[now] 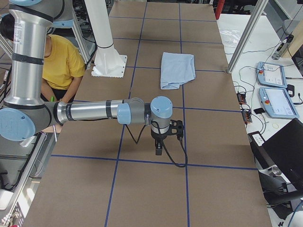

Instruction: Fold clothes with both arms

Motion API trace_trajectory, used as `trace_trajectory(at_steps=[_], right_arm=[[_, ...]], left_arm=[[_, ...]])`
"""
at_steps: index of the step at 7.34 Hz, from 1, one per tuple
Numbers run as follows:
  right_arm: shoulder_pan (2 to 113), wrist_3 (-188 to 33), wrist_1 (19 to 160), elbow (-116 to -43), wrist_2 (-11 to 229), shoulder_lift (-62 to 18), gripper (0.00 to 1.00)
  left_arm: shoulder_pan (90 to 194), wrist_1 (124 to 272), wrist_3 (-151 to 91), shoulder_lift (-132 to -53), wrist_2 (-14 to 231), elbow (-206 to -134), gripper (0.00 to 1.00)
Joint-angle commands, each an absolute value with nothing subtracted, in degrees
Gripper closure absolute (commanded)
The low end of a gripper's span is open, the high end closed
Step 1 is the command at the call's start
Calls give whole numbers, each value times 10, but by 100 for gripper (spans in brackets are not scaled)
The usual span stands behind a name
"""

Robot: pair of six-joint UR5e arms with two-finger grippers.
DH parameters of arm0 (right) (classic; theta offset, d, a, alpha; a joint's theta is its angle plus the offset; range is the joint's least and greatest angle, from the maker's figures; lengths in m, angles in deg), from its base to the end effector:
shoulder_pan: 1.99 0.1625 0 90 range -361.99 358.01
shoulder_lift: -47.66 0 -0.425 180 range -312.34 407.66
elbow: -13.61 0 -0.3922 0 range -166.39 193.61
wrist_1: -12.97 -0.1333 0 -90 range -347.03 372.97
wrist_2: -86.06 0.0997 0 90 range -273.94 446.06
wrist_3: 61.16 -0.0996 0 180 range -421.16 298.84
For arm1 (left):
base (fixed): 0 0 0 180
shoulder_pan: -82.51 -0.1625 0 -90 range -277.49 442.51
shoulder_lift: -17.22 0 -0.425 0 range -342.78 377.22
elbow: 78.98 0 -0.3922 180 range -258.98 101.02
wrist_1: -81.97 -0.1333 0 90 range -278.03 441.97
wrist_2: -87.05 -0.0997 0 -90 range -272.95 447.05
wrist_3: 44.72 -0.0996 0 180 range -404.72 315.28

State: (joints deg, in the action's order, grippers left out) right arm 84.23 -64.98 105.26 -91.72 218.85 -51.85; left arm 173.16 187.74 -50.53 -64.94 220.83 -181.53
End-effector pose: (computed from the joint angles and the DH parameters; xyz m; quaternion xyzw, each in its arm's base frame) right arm 0.0375 -0.4274 0.6087 0.0044 -0.3657 -0.0109 0.9306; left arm -0.0695 -0.4507 0.5838 0.1854 0.3570 0.1073 0.9092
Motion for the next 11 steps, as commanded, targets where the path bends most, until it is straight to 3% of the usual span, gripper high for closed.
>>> trace_trajectory(at_steps=[1,3,11], right_arm=[[842,-654,1051,-913,2184,-518,0],[842,-654,1051,-912,2184,-517,0],[842,-654,1051,-912,2189,-513,0]], left_arm=[[1732,1881,-507,-643,2206,-1815,0],[1730,1881,-505,-660,2205,-1787,0],[1734,1811,-505,-644,2202,-1796,0]])
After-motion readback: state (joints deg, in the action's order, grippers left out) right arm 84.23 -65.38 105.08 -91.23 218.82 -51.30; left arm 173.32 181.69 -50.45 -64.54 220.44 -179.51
